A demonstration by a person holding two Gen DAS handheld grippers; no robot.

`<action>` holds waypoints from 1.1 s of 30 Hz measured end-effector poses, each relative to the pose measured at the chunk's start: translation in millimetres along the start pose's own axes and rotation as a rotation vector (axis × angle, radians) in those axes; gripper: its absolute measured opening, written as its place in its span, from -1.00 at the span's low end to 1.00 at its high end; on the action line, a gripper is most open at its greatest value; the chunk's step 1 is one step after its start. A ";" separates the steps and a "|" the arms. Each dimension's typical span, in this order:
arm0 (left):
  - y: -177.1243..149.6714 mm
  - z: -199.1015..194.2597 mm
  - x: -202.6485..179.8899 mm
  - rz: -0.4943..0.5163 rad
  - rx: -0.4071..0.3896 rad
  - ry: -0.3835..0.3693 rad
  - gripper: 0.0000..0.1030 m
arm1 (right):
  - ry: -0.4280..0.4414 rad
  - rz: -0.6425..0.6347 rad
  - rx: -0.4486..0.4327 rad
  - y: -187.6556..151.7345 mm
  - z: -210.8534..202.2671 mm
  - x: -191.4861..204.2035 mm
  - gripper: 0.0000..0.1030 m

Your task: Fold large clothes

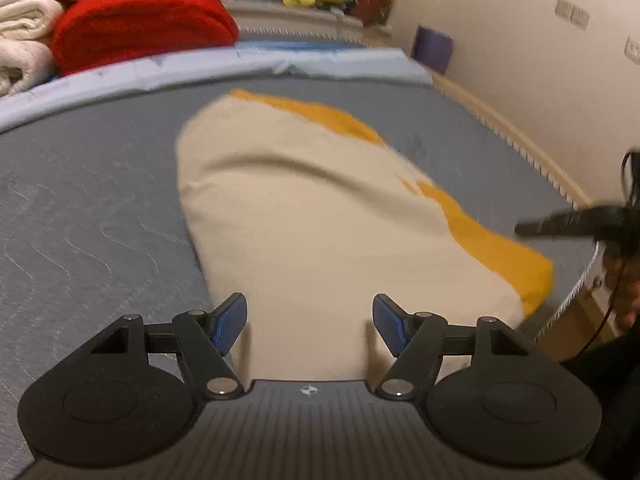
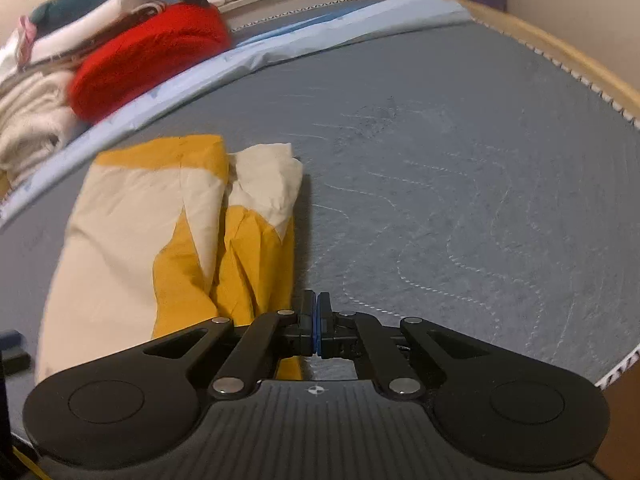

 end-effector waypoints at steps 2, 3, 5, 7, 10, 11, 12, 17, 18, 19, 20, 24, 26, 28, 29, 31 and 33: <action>-3.3 6.2 -3.5 0.026 0.018 0.014 0.45 | 0.105 0.026 -0.006 1.3 -3.9 9.9 -0.94; -4.0 8.2 -4.8 0.034 0.022 0.016 0.45 | 0.146 0.032 -0.013 1.8 -5.8 14.8 -0.94; -4.7 11.3 -4.5 0.035 0.027 0.017 0.44 | 0.215 0.031 -0.020 3.2 -11.5 22.8 -0.43; -6.4 12.1 -4.3 0.032 0.031 0.022 0.45 | 0.241 0.017 -0.003 1.7 -9.8 31.3 0.06; -6.8 13.9 -4.4 0.036 0.034 0.027 0.44 | 0.216 -0.038 0.105 -8.7 10.2 41.1 -0.07; -6.6 14.4 -4.8 0.042 0.034 0.030 0.44 | 0.213 -0.068 0.138 -13.3 13.9 45.8 -0.56; -6.6 13.9 -5.1 0.047 0.031 0.033 0.44 | 0.206 -0.105 0.142 -16.4 14.0 50.7 -0.82; -1.1 8.6 -2.9 0.038 -0.002 0.039 0.45 | 0.299 -0.113 -0.067 -2.9 -33.5 41.8 -0.98; 0.0 6.9 -2.4 0.033 -0.009 0.033 0.45 | 0.278 -0.093 -0.082 -3.2 -39.0 31.7 -0.98; 0.6 5.7 -2.4 0.032 -0.011 0.029 0.45 | 0.237 -0.101 -0.068 -7.2 -39.4 23.1 -0.98; 0.4 6.2 -2.5 0.033 -0.007 0.027 0.45 | 0.197 -0.121 -0.026 -14.0 -33.9 16.1 -0.98; -10.9 20.6 -6.0 0.077 0.093 0.046 0.46 | 0.102 -0.267 0.113 -41.3 -12.3 16.4 -0.98; -11.9 20.9 -6.7 0.077 0.096 0.046 0.45 | 0.082 -0.304 0.122 -44.0 -7.8 20.8 -0.98; -8.8 15.8 -6.3 0.067 0.074 0.024 0.45 | 0.071 -0.297 0.126 -38.5 -3.2 22.0 -0.98; -9.9 16.4 -4.9 0.066 0.082 0.021 0.42 | 0.063 -0.288 0.139 -37.6 0.0 20.9 -0.98; -25.2 34.3 -1.2 0.089 0.194 0.039 0.43 | 0.037 -0.315 0.175 -40.2 10.2 23.7 -0.98; -37.3 48.2 3.4 0.079 0.277 0.066 0.44 | 0.026 -0.372 0.212 -53.0 19.6 33.3 -0.98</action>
Point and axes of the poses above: each gripper's, at about its wrist camera, not at the fingertips, and z roughly the way its jaws point, x to its left, y to its top, the point moved 5 cm from there along z, roughly the way its jaws point, and after that the axes turned 2 degrees about x, right-handed, at the moved point
